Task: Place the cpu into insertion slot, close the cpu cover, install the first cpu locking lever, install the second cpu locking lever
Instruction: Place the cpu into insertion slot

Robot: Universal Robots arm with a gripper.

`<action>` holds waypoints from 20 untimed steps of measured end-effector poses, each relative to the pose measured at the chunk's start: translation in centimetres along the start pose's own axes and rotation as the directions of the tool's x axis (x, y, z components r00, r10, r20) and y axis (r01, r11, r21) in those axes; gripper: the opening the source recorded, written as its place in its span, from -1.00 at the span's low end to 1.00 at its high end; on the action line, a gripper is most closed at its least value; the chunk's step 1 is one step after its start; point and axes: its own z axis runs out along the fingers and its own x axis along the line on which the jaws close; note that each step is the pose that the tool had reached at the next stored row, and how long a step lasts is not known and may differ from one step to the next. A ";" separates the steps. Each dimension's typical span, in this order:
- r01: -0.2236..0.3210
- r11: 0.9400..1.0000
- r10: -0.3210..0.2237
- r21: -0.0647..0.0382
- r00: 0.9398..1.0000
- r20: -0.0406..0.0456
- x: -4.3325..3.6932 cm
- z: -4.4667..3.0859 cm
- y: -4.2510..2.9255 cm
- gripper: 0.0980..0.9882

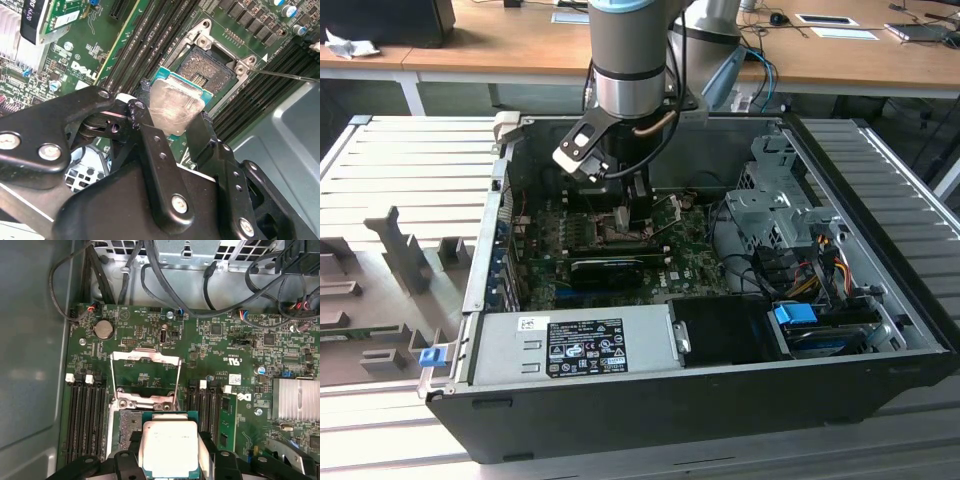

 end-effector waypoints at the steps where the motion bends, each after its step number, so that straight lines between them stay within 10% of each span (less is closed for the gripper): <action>1: 0.000 1.000 0.000 0.000 1.000 0.000 0.00 0.09 -0.01 -0.04; 20: -0.003 1.000 0.003 0.007 1.000 0.003 1.44 1.17 -0.11 -0.04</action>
